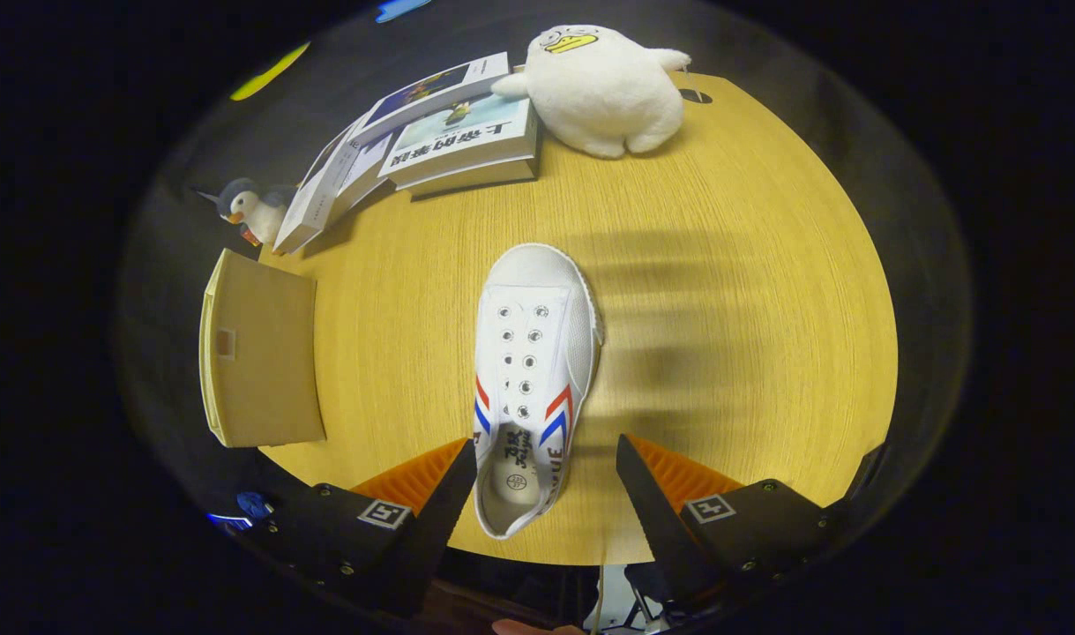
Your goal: Open the storage box then place both shoes into the box .Put the left shoe in first, then the right shoe, with the right side of both shoes facing outward in a uniform manner.
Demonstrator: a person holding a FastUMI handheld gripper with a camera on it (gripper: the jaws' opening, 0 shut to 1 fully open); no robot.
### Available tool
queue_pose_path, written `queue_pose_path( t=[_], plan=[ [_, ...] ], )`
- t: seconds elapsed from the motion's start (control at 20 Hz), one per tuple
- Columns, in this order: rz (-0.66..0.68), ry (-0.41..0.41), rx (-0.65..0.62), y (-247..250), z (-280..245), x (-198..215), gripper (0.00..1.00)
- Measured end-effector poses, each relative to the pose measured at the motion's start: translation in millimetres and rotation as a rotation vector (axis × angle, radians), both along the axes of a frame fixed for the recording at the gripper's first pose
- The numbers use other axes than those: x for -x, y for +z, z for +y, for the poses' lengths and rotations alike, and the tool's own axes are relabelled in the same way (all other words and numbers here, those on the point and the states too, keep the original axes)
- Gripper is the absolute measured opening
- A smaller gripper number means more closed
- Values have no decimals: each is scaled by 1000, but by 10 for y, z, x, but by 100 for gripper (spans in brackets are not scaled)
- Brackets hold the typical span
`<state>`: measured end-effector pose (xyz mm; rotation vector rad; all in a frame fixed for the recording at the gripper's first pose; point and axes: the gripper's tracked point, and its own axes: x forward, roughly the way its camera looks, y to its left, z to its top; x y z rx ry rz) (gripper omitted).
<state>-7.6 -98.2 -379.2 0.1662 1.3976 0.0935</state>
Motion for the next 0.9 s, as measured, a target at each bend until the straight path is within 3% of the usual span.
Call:
queue_pose_path(
  t=[0.35, 0.5, 0.6, 0.7, 0.9],
  plan=[
    [44, 35, 38, -389, -8, -23, 83],
    [60, 43, 32, -447, 45, -15, 55],
    [68, 14, 49, -497, -17, -45, 11],
    [97, -28, 25, -464, -26, -13, 1],
    [105, -86, -54, -335, 59, 8, 1]
  ],
)
